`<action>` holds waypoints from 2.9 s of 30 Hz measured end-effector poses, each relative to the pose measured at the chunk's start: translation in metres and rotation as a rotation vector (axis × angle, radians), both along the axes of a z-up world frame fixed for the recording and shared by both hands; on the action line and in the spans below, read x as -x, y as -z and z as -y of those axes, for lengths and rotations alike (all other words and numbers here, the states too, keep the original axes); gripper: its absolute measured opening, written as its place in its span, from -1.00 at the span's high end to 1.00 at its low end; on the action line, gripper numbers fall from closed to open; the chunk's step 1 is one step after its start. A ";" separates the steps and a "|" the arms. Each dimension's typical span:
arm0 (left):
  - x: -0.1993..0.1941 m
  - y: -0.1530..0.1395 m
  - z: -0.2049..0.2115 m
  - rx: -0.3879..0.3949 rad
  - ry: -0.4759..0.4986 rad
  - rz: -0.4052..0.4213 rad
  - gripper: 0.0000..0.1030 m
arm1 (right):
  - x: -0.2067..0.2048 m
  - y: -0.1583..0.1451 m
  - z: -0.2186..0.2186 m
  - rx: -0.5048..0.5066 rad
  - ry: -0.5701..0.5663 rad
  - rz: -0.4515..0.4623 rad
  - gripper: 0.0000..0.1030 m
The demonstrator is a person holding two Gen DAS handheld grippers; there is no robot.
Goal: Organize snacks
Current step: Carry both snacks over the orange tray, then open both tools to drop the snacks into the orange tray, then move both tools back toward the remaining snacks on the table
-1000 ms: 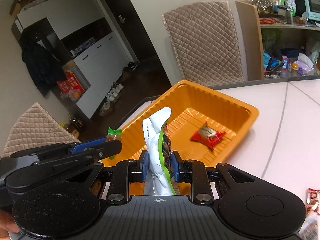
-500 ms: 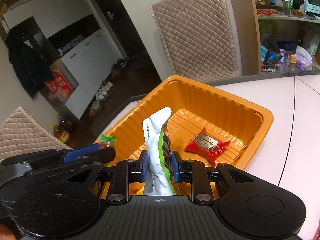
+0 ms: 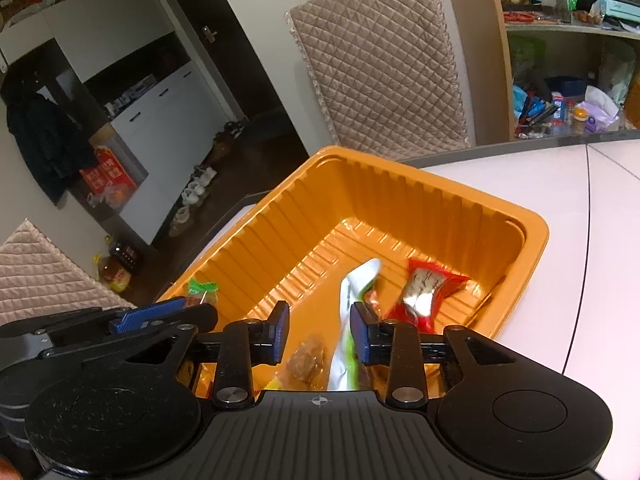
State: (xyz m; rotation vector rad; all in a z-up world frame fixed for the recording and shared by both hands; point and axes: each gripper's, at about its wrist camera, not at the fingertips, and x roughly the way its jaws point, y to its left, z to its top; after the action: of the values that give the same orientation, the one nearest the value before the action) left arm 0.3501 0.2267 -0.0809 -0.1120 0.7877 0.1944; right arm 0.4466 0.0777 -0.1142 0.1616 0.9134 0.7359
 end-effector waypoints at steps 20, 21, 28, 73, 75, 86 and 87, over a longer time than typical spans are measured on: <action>0.013 -0.005 -0.005 0.031 -0.029 -0.012 0.49 | 0.022 -0.018 0.010 0.016 -0.024 0.030 0.05; 0.016 -0.007 -0.006 0.036 -0.032 -0.010 0.48 | 0.025 -0.020 0.012 0.015 -0.025 0.036 0.04; 0.042 -0.024 -0.004 0.059 -0.047 0.001 0.47 | 0.046 -0.038 0.024 0.004 -0.030 0.071 -0.12; 0.197 -0.059 0.154 0.136 0.168 -0.040 0.38 | 0.246 -0.066 0.210 0.103 0.151 0.075 -0.27; 0.197 -0.057 0.160 0.135 0.182 -0.049 0.38 | 0.248 -0.063 0.218 0.112 0.164 0.066 -0.27; 0.190 -0.044 0.194 0.130 0.261 -0.091 0.38 | 0.254 -0.055 0.246 0.146 0.206 0.042 -0.27; 0.189 -0.044 0.196 0.129 0.266 -0.094 0.37 | 0.254 -0.054 0.248 0.148 0.208 0.040 -0.27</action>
State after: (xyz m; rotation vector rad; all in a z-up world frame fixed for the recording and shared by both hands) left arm 0.1616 0.0305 -0.0371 -0.1195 0.9004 -0.1043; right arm 0.1930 -0.1701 -0.0604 0.1088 0.8946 0.4757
